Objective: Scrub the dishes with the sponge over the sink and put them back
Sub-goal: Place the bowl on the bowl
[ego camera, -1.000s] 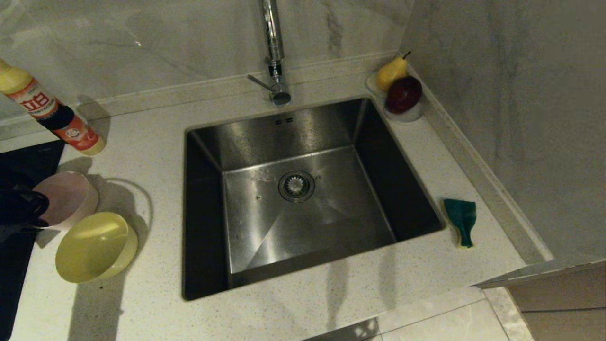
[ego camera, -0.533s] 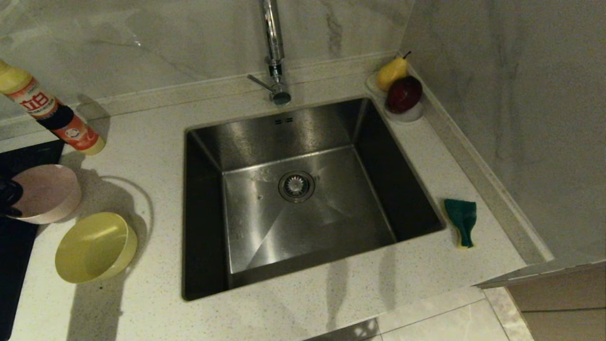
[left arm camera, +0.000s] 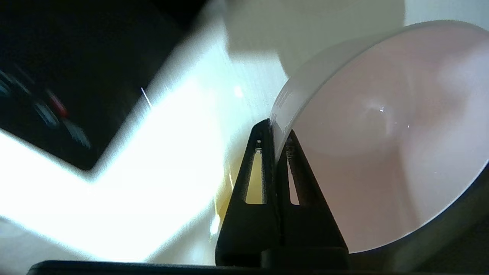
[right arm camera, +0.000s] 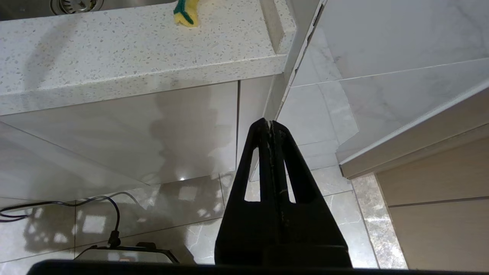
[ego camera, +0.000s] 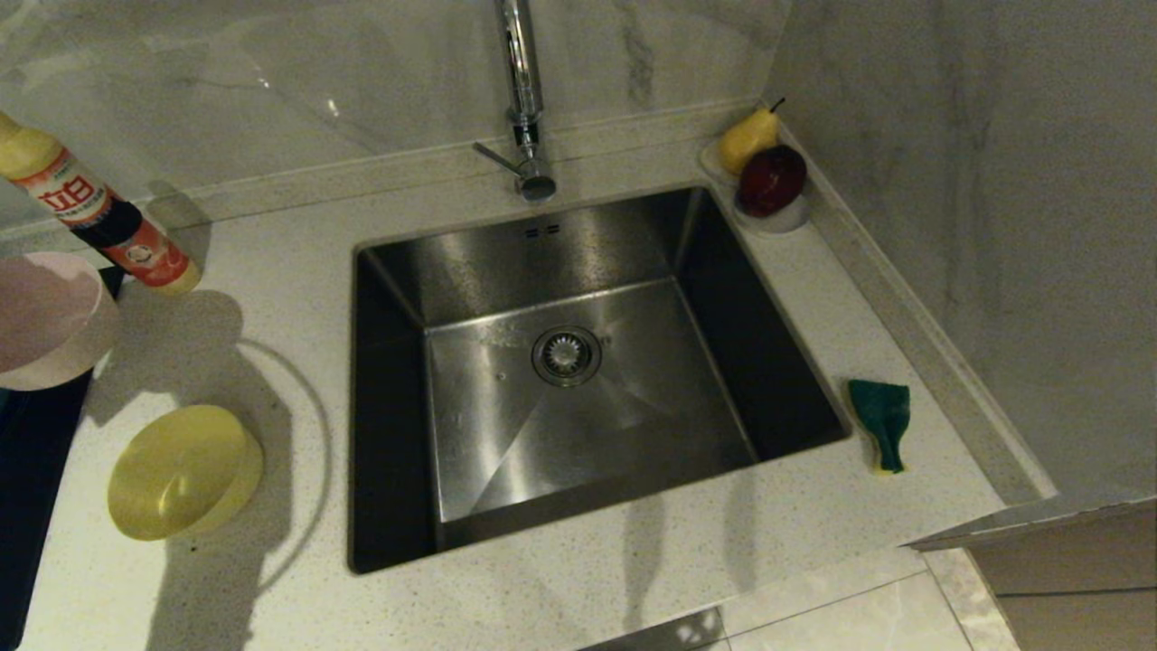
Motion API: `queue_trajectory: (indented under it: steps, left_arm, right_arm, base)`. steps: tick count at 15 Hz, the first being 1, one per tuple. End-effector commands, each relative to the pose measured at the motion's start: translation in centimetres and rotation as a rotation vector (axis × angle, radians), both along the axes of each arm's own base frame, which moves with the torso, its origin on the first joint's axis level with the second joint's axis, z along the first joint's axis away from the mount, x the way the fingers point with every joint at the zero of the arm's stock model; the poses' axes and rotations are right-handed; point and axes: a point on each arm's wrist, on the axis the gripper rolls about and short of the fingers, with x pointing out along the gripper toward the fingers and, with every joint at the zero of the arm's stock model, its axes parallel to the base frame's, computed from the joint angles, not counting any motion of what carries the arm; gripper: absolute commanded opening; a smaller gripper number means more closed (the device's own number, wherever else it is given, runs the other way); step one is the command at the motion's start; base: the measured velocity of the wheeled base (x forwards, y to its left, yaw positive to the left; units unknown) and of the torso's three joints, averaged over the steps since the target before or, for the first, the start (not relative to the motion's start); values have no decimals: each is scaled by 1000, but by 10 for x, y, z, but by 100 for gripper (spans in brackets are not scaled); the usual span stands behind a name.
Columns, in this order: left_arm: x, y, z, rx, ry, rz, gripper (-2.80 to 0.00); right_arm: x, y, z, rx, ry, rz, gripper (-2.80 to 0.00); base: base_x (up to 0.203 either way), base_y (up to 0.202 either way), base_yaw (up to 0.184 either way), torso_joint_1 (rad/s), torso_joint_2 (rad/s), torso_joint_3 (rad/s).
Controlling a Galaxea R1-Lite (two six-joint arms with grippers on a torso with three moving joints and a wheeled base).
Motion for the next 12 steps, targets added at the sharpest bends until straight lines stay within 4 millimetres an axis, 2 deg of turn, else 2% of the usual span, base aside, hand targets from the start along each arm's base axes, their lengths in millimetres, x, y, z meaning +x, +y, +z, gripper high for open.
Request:
queue_trajectory:
  steps: [1, 4, 9, 12]
  left_arm:
    - [-22, -31, -2, -4, 41, -141, -280]
    - [-24, -42, -25, -27, 115, -209, -280]
    - [-16, -43, -71, 14, 125, -255, -280]
    - [-8, -43, -83, 1, 141, -276, -280]
  right_arm:
    - [0, 0, 0, -1, 2, -1, -280]
    - [0, 0, 0, -1, 1, -1, -280]
    - [0, 0, 0, -1, 1, 1, -280]
    - [0, 0, 0, -1, 1, -1, -280]
  base:
    - [0, 0, 0, 0, 0, 0]
    - [0, 0, 0, 0, 0, 0]
    - [0, 0, 0, 0, 0, 0]
    - [0, 0, 0, 0, 0, 0]
